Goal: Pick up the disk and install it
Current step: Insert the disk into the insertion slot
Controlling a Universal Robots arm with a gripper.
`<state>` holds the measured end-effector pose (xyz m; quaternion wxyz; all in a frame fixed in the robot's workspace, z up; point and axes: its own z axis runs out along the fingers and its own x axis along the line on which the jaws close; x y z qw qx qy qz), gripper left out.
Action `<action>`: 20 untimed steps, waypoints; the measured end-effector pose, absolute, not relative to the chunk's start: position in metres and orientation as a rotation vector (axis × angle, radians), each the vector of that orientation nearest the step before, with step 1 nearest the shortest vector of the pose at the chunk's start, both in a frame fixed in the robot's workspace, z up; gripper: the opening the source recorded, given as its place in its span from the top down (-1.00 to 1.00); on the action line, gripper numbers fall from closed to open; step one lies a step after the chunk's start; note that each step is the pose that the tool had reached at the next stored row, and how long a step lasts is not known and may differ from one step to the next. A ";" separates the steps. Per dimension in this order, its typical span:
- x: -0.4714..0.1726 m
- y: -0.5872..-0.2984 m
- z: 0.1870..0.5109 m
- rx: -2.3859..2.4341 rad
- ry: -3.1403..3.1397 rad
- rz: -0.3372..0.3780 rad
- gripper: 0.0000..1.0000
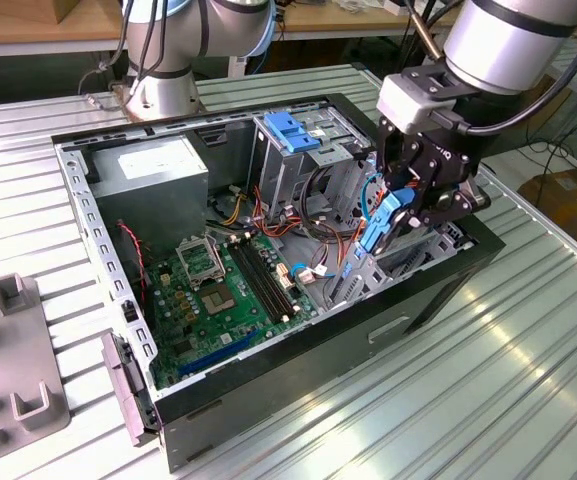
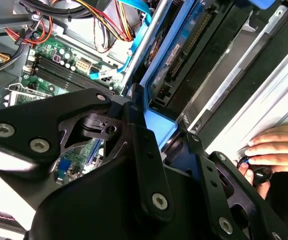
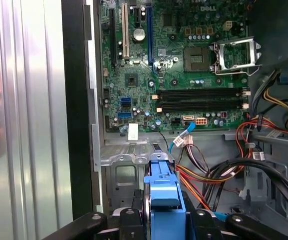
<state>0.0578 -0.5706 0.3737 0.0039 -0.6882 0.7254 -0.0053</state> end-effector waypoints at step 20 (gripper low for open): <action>0.058 -0.572 0.354 -2.157 2.273 -0.015 0.23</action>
